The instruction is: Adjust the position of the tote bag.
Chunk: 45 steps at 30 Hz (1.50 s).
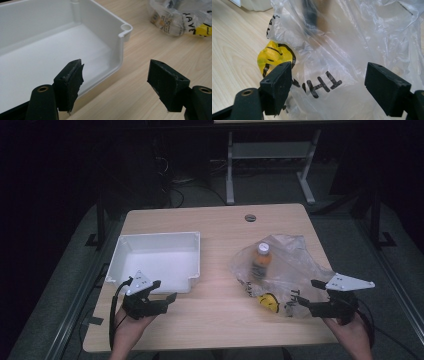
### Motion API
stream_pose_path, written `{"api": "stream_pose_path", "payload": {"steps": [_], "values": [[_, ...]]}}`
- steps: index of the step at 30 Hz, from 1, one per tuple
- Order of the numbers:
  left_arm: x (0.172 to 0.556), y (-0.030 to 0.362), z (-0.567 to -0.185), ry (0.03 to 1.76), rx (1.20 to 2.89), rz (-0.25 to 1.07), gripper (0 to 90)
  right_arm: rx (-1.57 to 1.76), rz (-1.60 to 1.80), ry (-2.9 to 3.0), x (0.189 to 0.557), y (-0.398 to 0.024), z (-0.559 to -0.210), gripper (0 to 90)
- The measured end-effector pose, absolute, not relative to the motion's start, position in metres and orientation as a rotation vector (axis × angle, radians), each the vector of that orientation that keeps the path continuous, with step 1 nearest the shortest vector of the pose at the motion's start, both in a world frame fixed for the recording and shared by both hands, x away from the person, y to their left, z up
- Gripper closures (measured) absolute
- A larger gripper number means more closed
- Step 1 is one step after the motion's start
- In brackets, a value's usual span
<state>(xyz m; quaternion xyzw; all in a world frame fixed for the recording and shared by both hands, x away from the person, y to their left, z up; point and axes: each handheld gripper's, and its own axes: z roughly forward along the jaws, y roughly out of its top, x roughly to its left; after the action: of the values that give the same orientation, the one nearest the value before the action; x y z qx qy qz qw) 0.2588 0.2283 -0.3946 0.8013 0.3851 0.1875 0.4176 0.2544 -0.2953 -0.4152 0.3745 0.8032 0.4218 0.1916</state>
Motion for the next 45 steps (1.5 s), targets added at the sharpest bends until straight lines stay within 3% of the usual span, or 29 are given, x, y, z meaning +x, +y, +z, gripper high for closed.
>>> {"api": "stream_pose_path", "payload": {"steps": [15, 45], "values": [[0.272, 0.184, -0.375, 0.838, 2.075, 0.390, 27.6, 1.043, 1.198, 2.268, 0.259, -0.295, -0.417, 21.8], [0.310, 0.111, -0.353, 0.684, 2.122, 0.263, 37.1, 1.034, 1.184, 2.270, 0.255, -0.294, -0.414, 21.2]]}}
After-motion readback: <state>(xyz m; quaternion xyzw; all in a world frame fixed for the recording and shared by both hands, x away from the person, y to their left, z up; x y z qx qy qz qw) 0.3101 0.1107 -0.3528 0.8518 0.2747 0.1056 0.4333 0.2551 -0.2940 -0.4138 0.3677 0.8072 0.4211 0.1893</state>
